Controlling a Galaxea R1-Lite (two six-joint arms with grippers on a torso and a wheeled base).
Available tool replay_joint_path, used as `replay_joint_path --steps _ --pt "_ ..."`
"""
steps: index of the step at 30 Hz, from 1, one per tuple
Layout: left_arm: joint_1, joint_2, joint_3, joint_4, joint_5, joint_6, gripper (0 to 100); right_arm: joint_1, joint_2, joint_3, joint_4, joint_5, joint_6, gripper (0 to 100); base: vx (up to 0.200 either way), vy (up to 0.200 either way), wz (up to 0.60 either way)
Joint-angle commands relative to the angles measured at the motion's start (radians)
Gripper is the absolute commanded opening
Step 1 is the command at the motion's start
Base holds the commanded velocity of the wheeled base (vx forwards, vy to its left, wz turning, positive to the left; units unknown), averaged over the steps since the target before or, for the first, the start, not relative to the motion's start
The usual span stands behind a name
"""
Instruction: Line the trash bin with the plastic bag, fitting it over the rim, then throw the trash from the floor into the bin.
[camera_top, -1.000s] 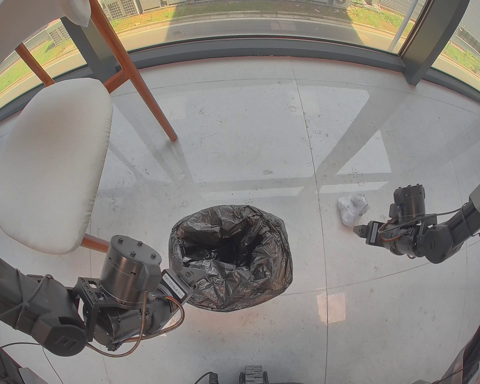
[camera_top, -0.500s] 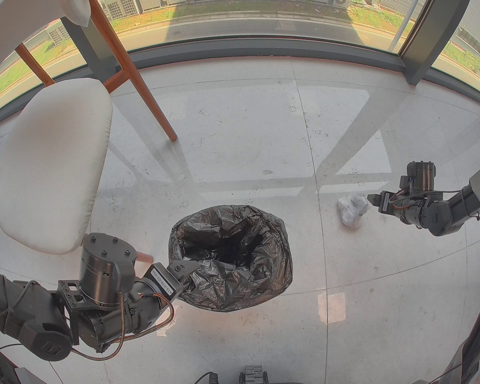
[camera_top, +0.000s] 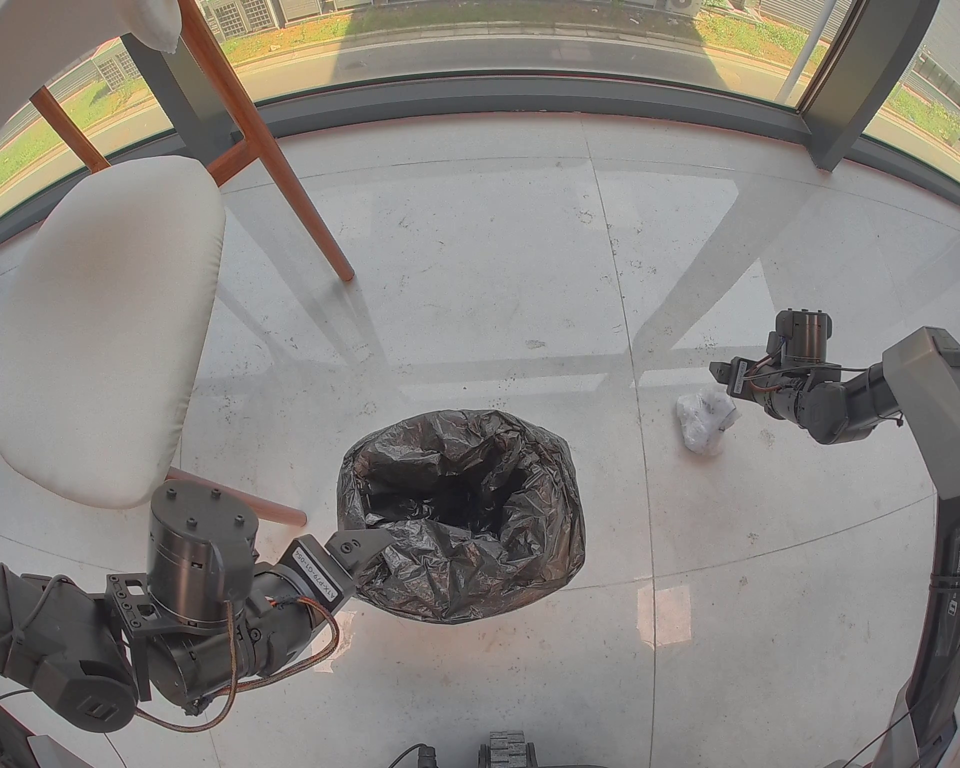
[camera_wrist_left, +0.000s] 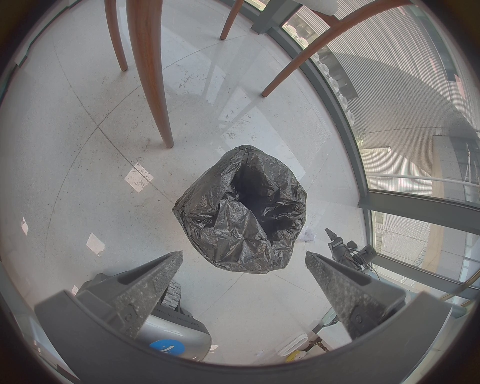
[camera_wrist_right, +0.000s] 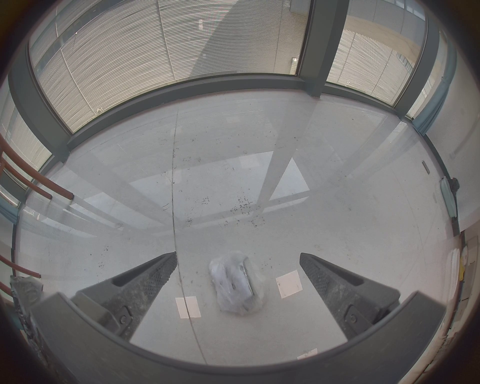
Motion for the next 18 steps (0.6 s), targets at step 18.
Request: replay_joint_path --steps 18 --pt "0.003 0.008 -0.001 -0.004 -0.007 0.003 100 -0.035 0.299 -0.330 0.072 0.016 0.001 100 0.000 0.000 0.00"
